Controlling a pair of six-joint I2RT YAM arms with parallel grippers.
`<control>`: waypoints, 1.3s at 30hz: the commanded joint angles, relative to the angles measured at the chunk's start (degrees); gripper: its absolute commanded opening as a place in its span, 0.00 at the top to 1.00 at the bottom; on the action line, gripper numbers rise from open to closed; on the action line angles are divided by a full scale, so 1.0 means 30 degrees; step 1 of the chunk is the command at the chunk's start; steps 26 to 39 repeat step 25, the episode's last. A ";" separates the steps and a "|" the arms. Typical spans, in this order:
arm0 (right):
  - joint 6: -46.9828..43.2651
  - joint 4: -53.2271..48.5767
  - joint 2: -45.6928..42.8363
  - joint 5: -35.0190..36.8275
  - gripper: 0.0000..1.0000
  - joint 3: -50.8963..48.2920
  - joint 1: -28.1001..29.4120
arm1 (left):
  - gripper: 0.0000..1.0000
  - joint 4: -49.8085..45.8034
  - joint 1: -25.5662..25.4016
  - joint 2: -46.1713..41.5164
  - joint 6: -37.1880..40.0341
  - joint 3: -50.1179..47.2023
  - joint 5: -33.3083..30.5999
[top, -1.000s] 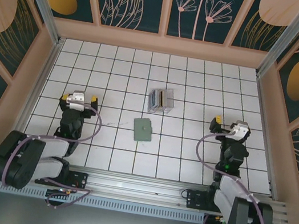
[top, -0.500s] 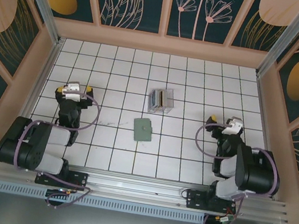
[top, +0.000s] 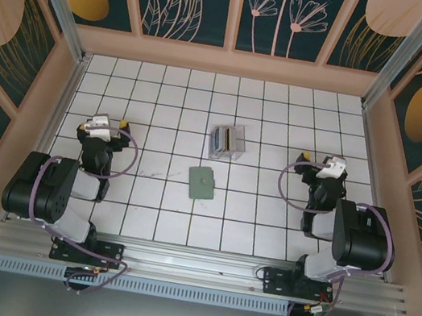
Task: Put the credit cards into the card holder
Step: Reset both arms
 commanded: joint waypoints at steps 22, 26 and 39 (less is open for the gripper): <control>-0.0520 -0.0797 0.0094 -0.1864 0.01 0.0809 0.0040 | 0.01 0.0550 0.0154 -0.0164 -0.0311 0.0098 0.0249; -0.0509 -0.0756 0.0107 -0.1835 0.01 0.0786 0.0043 | 0.01 0.0550 0.0156 -0.0164 -0.0312 0.0101 0.0242; -0.0509 -0.0756 0.0107 -0.1835 0.01 0.0786 0.0043 | 0.01 0.0550 0.0156 -0.0164 -0.0312 0.0101 0.0242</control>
